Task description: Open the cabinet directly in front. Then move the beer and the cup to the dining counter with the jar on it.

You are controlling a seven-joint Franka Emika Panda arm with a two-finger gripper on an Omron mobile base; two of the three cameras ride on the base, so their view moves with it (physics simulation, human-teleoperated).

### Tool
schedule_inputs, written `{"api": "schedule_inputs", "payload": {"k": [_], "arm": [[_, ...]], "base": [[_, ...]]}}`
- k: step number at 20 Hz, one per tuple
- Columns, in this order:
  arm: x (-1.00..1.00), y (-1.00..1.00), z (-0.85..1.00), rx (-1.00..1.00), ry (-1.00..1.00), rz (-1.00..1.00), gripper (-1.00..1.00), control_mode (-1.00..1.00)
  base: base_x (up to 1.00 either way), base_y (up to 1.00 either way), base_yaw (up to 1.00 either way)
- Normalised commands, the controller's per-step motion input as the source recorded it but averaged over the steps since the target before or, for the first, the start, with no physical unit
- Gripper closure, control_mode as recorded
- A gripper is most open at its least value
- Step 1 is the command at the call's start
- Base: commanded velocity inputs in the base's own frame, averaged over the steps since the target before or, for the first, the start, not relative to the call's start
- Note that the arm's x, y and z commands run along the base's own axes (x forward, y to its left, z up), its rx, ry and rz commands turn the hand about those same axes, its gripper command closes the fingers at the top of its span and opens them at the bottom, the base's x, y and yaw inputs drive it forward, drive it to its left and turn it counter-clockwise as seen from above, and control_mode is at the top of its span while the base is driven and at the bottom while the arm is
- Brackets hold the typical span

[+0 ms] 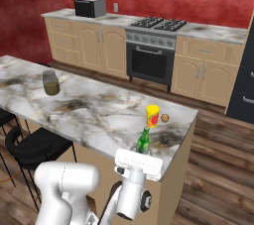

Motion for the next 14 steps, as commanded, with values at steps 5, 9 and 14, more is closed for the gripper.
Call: {"api": "schedule_inputs", "payload": {"k": [5, 9, 14], "arm": [[-0.02, -0.36, -0.14, -0.01, -0.04, 0.00, 1.00, -1.00], [0.00, -0.22, -0.21, -0.02, -0.01, 0.00, 1.00, -1.00], [0.00, -0.05, -0.31, -0.06, 0.00, 0.00, 1.00, -1.00]], "base": [[0.00, 0.00, 0.00], [0.00, 0.00, 0.00], [0.00, 0.00, 0.00]]}}
